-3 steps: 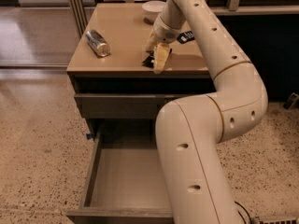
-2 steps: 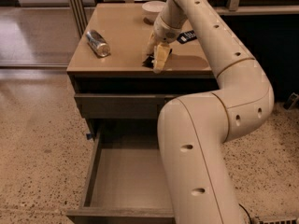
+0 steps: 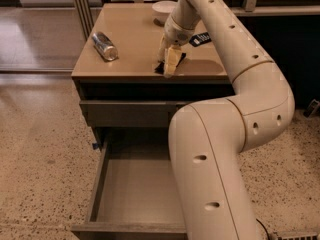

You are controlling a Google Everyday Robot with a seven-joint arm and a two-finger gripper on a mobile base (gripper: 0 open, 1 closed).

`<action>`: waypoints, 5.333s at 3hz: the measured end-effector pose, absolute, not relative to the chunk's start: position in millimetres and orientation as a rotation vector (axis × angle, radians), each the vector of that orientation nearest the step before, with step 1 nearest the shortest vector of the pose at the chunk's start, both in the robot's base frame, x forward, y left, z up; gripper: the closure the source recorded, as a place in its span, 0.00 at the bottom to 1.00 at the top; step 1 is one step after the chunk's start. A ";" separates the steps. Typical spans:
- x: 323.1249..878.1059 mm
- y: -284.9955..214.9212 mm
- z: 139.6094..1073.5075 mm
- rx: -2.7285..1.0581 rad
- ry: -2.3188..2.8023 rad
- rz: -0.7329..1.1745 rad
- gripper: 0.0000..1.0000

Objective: Place rxbar chocolate into middle drawer

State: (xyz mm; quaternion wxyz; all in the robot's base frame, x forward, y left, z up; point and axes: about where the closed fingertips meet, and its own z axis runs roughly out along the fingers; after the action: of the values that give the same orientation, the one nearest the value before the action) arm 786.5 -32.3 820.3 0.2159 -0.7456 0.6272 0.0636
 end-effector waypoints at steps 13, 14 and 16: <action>533.2 -56.7 970.4 -2.339 1.297 0.127 1.00; 482.9 -57.6 994.9 -2.305 1.182 0.173 1.00; 463.0 -53.2 935.1 -2.347 1.047 0.207 1.00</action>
Offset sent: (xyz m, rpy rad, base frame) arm -0.0191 0.0193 0.0799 0.0023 -0.1753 0.0900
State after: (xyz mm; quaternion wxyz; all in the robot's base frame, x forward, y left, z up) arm 463.0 -53.2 935.1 0.2778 -0.8745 0.3900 0.0770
